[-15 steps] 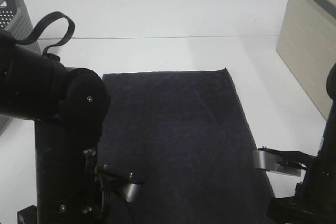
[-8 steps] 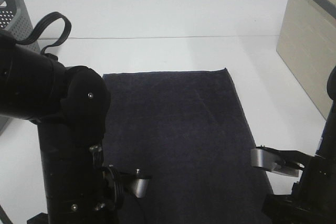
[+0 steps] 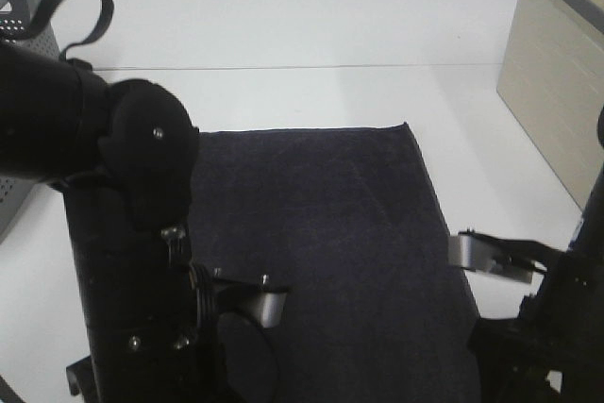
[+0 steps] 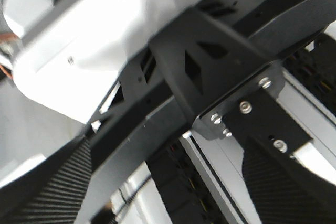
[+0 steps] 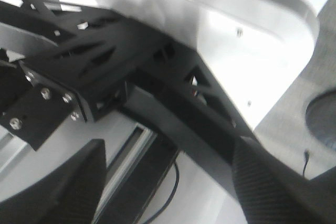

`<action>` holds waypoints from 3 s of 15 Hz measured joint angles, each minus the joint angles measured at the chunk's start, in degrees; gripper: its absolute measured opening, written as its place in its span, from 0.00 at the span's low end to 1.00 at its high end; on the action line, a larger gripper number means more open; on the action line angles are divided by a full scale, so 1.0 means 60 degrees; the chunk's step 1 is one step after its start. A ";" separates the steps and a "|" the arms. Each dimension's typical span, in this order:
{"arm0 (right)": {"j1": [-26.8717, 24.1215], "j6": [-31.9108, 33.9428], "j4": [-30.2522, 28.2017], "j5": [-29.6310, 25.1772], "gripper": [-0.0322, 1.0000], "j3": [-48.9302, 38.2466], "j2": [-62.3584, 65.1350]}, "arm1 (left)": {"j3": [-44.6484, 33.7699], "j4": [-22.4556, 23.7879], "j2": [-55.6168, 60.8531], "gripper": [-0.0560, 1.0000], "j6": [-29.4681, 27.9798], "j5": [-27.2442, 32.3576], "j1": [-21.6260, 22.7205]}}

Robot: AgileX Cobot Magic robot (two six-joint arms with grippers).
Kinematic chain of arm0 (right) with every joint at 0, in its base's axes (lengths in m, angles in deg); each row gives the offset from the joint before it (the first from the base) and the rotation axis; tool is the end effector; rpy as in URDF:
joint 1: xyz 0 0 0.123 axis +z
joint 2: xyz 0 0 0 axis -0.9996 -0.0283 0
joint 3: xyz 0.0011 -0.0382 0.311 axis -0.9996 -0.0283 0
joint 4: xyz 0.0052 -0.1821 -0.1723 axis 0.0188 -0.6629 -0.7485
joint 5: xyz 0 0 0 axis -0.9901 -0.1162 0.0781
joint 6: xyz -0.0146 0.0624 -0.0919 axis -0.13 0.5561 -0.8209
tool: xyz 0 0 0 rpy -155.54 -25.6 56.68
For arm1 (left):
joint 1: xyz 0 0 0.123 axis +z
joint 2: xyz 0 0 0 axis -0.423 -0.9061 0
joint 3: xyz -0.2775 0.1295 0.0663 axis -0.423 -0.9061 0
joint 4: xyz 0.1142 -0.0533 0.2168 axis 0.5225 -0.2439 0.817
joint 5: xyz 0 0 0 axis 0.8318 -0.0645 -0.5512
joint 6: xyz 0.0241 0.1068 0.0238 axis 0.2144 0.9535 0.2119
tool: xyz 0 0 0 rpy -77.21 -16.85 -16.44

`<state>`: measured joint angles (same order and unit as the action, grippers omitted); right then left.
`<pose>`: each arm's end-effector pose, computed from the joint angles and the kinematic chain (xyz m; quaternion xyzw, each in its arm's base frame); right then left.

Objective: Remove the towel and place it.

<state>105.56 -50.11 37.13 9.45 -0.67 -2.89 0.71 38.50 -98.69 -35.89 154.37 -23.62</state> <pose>0.1590 0.1036 0.1586 0.1226 -0.9411 -0.2069 0.2376 0.1424 -0.2503 0.1691 -0.2608 -0.9171 0.1618 0.2543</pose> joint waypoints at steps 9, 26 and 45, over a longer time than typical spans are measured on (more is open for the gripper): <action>0.0000 0.2330 -0.3295 -0.0468 0.80 0.3304 0.2187 | 0.2196 0.3113 0.0640 0.76 -0.0926 -0.0010 0.1700; -0.1490 0.1213 -0.2569 -0.0497 0.80 1.1335 -0.4202 | 0.4450 0.2779 -0.1117 0.76 0.1136 -0.2225 0.6560; -0.2788 0.0554 -0.1108 0.0172 0.80 1.3035 -0.7783 | 0.8289 0.0984 -0.5710 0.76 0.2617 -0.2913 0.6560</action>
<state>88.83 -46.79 30.48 10.48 77.54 -49.58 50.45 44.40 -132.95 -20.19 136.89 15.74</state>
